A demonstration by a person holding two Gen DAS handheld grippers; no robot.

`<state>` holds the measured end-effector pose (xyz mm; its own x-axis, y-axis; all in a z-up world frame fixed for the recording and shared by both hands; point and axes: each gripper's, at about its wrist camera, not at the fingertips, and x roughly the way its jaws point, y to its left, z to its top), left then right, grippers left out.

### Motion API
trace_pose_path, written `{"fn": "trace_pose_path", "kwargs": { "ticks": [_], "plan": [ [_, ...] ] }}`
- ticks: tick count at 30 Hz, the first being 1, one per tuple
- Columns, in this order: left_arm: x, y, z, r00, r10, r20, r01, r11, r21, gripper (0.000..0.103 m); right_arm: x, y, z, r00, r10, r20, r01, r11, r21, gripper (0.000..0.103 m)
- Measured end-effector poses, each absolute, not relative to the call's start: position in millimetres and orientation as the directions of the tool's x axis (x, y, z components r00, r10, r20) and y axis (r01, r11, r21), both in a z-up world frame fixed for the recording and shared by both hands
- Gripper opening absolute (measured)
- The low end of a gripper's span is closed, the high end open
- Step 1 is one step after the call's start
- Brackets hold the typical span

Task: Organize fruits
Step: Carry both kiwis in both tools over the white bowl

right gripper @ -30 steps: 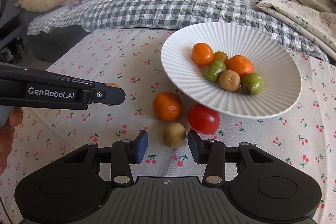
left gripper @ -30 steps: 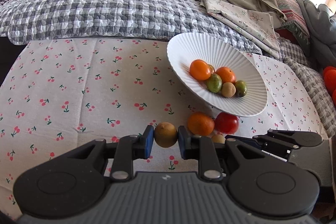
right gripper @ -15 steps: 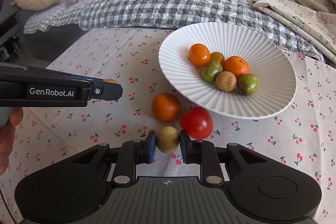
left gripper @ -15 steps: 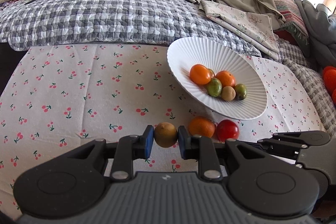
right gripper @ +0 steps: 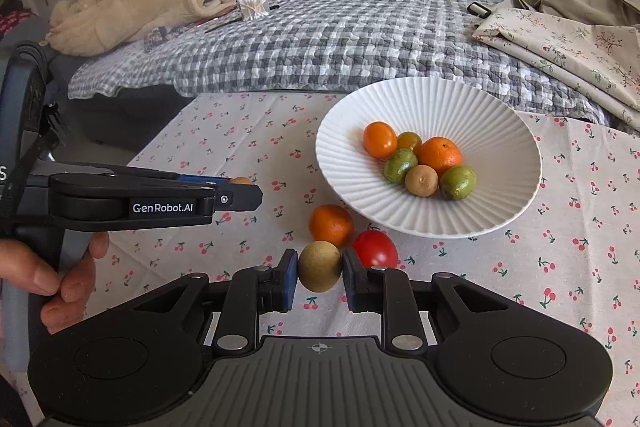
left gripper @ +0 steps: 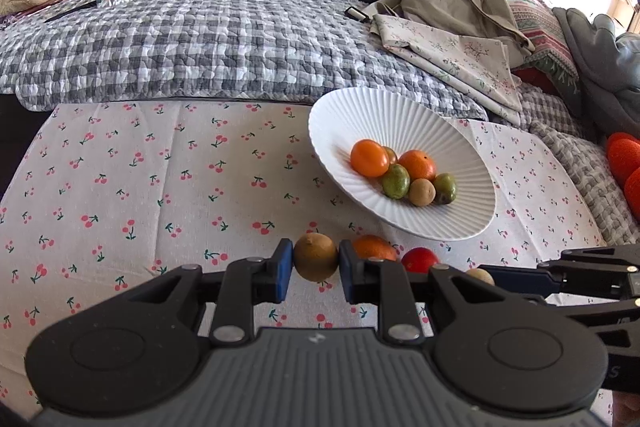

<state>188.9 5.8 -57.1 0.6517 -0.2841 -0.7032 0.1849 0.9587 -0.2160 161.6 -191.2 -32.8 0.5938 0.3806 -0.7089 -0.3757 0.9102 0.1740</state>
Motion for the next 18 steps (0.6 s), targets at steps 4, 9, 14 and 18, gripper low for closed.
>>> {"fn": "trace_pose_path", "kwargs": {
  "ticks": [4, 9, 14, 18],
  "plan": [
    [187.0, 4.2, -51.0, 0.665, -0.290, -0.688, 0.193, 0.957, -0.216, 0.023, 158.0, -199.5, -20.6, 0.612, 0.395, -0.685, -0.370, 0.909, 0.193, 0.023],
    [188.0, 4.2, -43.8, 0.676, -0.298, -0.674, 0.194, 0.954, -0.228, 0.023, 159.6, -214.9, -9.3, 0.637, 0.398, -0.660, -0.342, 0.913, 0.221, 0.023],
    [190.5, 4.4, -36.4, 0.697, -0.289, -0.656, 0.195, 0.957, -0.215, 0.023, 165.6, -238.0, -0.7, 0.667, 0.390, -0.634, -0.300, 0.920, 0.251, 0.023],
    [194.0, 5.6, -33.0, 0.703, -0.295, -0.647, 0.196, 0.955, -0.222, 0.023, 172.4, -258.4, 2.2, 0.687, 0.380, -0.619, -0.263, 0.925, 0.276, 0.023]
  ]
}}
